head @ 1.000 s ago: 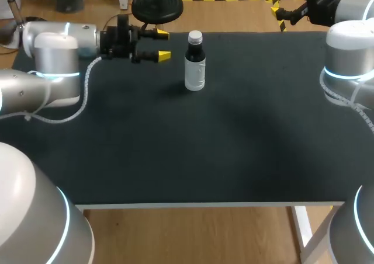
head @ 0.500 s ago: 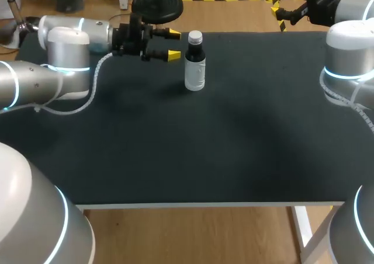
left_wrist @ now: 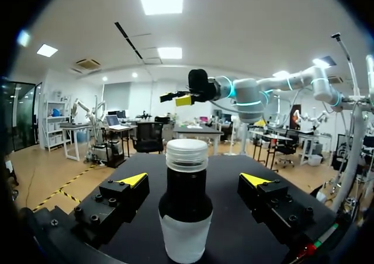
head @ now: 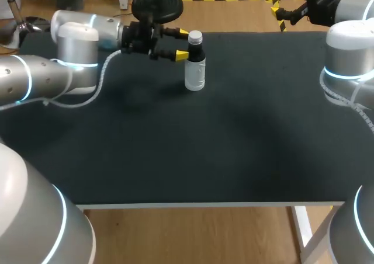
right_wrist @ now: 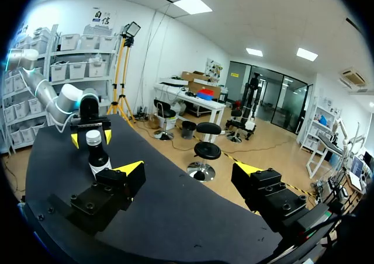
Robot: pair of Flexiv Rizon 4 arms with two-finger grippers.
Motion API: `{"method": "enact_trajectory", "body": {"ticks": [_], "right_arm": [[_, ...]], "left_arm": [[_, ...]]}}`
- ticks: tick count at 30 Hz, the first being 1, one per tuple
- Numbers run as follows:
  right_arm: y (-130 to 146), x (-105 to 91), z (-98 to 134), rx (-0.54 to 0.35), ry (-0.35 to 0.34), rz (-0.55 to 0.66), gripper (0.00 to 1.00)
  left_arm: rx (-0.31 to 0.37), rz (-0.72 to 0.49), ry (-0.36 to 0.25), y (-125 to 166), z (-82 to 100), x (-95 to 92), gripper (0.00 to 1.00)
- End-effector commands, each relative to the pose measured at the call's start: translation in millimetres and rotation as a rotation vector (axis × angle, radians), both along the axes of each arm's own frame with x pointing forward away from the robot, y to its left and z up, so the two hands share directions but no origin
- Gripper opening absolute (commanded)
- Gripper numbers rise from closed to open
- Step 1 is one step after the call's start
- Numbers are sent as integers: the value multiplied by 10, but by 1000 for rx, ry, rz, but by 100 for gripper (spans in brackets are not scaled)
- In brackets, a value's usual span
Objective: Unscrew the bottle cap
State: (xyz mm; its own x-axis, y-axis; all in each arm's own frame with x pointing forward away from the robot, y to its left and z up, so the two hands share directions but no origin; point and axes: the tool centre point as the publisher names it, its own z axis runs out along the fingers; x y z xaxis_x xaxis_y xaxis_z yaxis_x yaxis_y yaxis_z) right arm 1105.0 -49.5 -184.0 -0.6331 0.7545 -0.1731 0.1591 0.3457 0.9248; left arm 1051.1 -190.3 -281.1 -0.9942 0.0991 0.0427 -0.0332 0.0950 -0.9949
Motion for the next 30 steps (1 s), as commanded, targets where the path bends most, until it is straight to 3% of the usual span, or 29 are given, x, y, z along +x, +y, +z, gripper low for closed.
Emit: {"method": "enact_trajectory", "body": {"ticks": [1,30], "right_arm": [[-1,-1,2,-1,1,0,100],[-1,-1,2,-1,1,0,100]], "left_arm": [[-5,-60,10,-53,-38,68,100],[-9,-132,26,-307,-65,64,100]]}}
